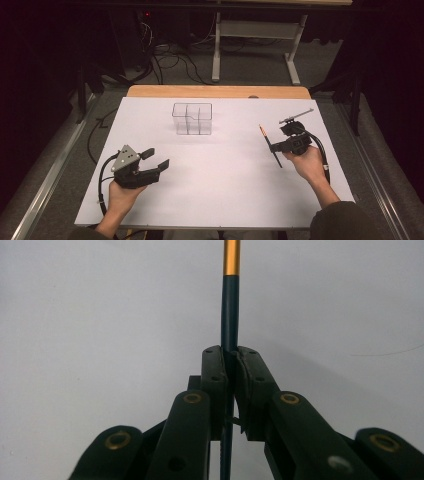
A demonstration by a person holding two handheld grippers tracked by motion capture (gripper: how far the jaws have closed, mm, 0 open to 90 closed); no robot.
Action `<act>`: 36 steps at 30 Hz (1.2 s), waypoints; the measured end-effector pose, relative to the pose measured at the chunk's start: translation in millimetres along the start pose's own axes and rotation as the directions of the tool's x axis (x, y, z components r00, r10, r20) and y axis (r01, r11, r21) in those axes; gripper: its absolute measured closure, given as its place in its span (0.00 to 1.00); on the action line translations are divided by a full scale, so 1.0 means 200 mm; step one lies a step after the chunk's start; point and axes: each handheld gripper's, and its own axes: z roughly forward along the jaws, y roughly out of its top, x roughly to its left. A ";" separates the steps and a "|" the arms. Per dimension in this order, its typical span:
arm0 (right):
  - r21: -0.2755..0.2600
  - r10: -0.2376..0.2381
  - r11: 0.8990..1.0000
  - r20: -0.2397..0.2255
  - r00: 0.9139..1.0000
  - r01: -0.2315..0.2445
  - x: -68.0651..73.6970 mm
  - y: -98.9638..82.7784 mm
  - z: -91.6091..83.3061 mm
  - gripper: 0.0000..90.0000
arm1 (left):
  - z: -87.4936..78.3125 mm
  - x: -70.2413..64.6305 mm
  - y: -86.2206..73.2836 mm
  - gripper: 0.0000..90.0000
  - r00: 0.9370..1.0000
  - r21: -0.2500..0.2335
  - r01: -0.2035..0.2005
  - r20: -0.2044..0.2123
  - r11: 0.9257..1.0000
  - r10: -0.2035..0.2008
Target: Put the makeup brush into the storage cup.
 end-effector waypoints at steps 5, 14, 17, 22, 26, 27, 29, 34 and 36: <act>-0.020 -0.007 1.000 -0.024 1.000 0.007 0.02 -0.03 -0.01 0.94 | 0.00 0.00 0.00 0.35 1.000 0.002 0.001 0.001 1.000 -0.001; -0.048 -0.021 0.999 -0.056 0.998 0.019 0.07 -0.10 -0.02 0.94 | 0.00 0.00 0.00 0.35 1.000 0.001 -0.003 -0.004 1.000 0.003; -0.058 -0.030 0.998 -0.069 0.997 0.026 0.09 -0.12 -0.02 0.94 | 0.00 0.00 0.00 0.35 1.000 0.001 -0.002 -0.004 1.000 0.002; -0.085 -0.039 0.996 -0.083 0.996 0.032 0.12 -0.15 -0.02 0.94 | 0.00 0.00 0.00 0.35 1.000 0.002 -0.002 0.003 1.000 0.002; -0.107 -0.051 0.993 -0.087 0.995 0.042 0.15 -0.18 -0.03 0.94 | 0.00 0.00 0.00 0.35 1.000 0.002 -0.003 -0.004 1.000 0.003; -0.111 -0.057 0.993 -0.089 0.994 0.046 0.15 -0.18 -0.03 0.94 | 0.00 0.00 0.00 0.35 1.000 0.004 -0.002 -0.005 1.000 0.002; -0.118 -0.060 0.992 -0.092 0.994 0.048 0.16 -0.19 -0.03 0.94 | 0.00 0.00 0.00 0.35 1.000 0.005 0.000 0.004 1.000 0.000; -0.132 -0.067 0.990 -0.101 0.993 0.053 0.19 -0.22 -0.02 0.94 | 0.00 -0.01 0.00 0.35 1.000 0.005 -0.001 0.005 1.000 0.001; -0.142 -0.070 0.988 -0.108 0.992 0.055 0.20 -0.23 -0.02 0.94 | 0.01 -0.01 0.00 0.35 1.000 0.008 0.002 0.010 1.000 -0.002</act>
